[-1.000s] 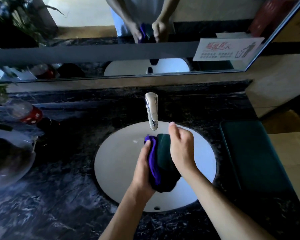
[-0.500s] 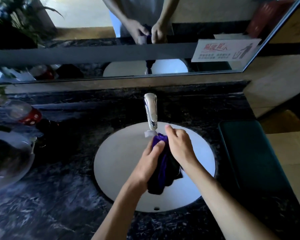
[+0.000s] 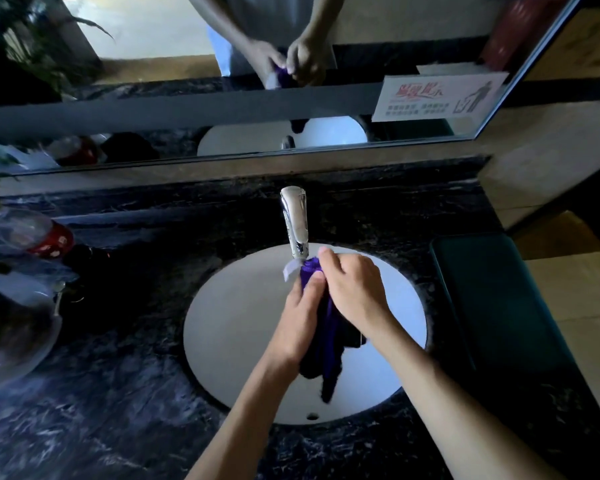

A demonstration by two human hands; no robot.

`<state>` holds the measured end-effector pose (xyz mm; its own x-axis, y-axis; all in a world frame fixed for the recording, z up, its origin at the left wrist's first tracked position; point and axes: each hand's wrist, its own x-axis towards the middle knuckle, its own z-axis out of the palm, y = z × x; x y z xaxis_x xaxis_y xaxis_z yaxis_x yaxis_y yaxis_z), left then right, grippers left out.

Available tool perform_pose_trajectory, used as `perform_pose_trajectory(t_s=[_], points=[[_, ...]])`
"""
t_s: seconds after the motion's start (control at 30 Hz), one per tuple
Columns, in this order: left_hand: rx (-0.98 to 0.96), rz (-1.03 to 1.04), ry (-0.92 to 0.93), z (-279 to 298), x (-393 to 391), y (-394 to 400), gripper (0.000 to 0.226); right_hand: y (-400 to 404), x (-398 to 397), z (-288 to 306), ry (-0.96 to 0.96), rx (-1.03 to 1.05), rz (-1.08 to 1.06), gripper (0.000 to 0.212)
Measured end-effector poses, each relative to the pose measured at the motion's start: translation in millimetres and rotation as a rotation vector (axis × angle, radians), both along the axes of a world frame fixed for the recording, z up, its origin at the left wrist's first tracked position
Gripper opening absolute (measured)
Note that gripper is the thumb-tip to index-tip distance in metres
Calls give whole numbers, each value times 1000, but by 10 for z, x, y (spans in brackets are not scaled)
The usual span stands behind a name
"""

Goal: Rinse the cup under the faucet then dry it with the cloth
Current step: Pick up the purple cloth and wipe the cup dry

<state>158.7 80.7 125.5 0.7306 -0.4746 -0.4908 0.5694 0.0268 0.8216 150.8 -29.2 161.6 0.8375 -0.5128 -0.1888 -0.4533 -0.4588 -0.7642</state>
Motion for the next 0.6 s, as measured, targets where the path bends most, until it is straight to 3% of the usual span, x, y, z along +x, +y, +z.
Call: perform_pose_trajectory(t_s=[0.1,0.13,0.2,0.23,0.3,0.33,0.4,0.47,0.57,0.6], points=[[-197,67,389,-30,-1,16,61,-46,-56,-40,-188,488,-204,47],[-218,66,416,-61,-6,29,61,-47,-66,-62,-213,489,-199,46],[-198,96,446,-46,-18,51,56,-50,-62,-131,-218,283,-57,48],[-137,108,404,-78,-22,61,51,-65,-53,-156,-182,138,39,51],[55,63,104,-141,7,91,39,-64,-38,-158,-98,-96,191,54],[160,15,-81,-155,8,81,35,-35,-37,-152,-64,-142,218,53],[201,-56,-233,-192,-28,71,39,46,-12,-138,0,-177,191,54],[119,-1,-121,-122,-65,65,43,70,-15,-137,12,-83,87,58],[-76,85,348,-82,-68,106,56,33,-76,-169,-150,424,-174,52],[-124,86,447,-64,-67,107,59,18,-103,-185,-194,498,-217,50]])
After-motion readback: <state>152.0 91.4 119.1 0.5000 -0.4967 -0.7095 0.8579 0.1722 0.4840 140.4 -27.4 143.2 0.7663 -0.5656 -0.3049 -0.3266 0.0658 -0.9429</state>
